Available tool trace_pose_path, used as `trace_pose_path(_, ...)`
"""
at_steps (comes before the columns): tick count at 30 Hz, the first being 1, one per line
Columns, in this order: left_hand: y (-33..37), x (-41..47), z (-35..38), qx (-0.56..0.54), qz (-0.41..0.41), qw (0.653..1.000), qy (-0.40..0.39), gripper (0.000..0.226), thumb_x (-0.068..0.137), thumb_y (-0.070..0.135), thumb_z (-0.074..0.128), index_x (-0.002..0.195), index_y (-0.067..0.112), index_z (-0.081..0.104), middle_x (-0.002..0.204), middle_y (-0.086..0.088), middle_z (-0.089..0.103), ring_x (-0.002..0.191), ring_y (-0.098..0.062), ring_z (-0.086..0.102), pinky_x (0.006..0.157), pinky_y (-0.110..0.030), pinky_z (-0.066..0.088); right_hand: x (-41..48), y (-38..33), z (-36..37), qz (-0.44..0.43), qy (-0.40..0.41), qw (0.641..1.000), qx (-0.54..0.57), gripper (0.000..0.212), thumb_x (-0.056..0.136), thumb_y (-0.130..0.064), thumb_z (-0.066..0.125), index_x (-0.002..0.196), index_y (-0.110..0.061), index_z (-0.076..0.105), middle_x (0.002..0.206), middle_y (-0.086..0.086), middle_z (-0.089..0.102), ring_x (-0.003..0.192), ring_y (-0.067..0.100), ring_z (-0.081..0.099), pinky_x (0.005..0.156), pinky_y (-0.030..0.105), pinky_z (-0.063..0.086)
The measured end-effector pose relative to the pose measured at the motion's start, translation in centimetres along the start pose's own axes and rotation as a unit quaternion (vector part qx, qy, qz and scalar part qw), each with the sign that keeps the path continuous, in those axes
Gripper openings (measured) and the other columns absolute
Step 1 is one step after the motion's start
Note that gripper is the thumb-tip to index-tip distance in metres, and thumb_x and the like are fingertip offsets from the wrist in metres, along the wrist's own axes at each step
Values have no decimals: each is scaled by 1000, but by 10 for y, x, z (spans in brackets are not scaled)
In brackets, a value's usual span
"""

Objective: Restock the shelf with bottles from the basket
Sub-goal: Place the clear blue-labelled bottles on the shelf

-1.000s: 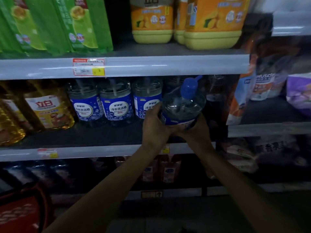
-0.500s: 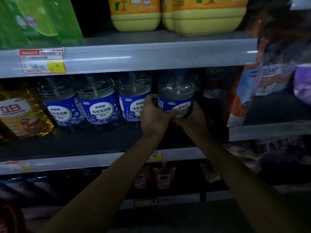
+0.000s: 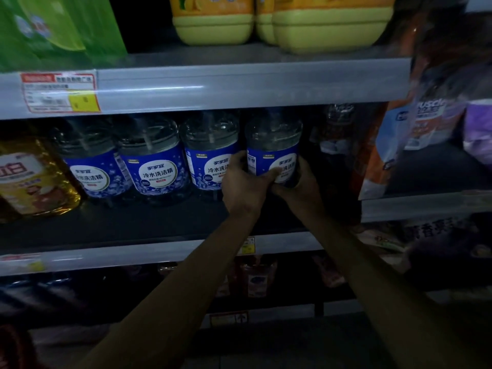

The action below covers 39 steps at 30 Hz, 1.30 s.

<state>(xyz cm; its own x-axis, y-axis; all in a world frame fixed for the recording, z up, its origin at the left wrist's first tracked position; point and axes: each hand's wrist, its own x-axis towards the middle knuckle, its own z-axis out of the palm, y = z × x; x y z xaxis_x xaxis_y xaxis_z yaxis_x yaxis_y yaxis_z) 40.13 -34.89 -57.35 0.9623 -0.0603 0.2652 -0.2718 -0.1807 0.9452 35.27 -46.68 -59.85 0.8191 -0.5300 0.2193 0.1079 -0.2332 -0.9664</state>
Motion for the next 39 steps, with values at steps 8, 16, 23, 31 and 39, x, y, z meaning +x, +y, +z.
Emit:
trace_pose_path(8, -9, -24, -37, 41, 7, 997, -64, 47, 80, 31, 88, 119, 17, 64, 116, -1, 72, 104, -12, 67, 91, -34, 58, -43, -15, 3, 38, 43, 995, -82, 81, 78, -21, 88, 147, -20, 46, 139, 1, 61, 123, 15, 59, 102, 36, 51)
trace_pose_path(16, -13, -58, -107, 102, 27, 987, -118, 39, 88, 40, 77, 123, 29, 66, 117, 7, 74, 110, -13, 68, 96, -43, 57, -94, -43, 18, 29, -25, 980, -194, 70, 80, -28, 85, 142, -20, 53, 139, 1, 61, 128, 20, 56, 104, 34, 47)
trace_pose_path(23, -8, -91, -207, 200, 64, 969, -133, 45, 91, 42, 72, 133, 31, 61, 130, 10, 66, 118, -11, 62, 96, -37, 55, -142, -81, 59, -5, -124, 956, -266, 59, 84, -38, 81, 137, -24, 57, 134, -3, 62, 122, 16, 59, 97, 28, 48)
trace_pose_path(31, -29, -147, -361, 283, 56, 949, -127, 55, 84, 49, 71, 136, 41, 55, 133, 17, 57, 115, -4, 60, 95, -30, 55, -222, -118, 127, -67, -292, 910, -285, 51, 87, -40, 77, 133, -27, 58, 129, -12, 50, 118, 10, 56, 98, 31, 50)
trace_pose_path(39, -70, -202, -495, 416, 26, 903, -104, 64, 81, 59, 61, 141, 37, 54, 139, 13, 57, 120, -13, 63, 95, -32, 54, -279, -117, 199, -128, -405, 844, -328, 68, 91, -53, 69, 150, -30, 43, 146, -13, 36, 122, 0, 45, 99, 9, 36)
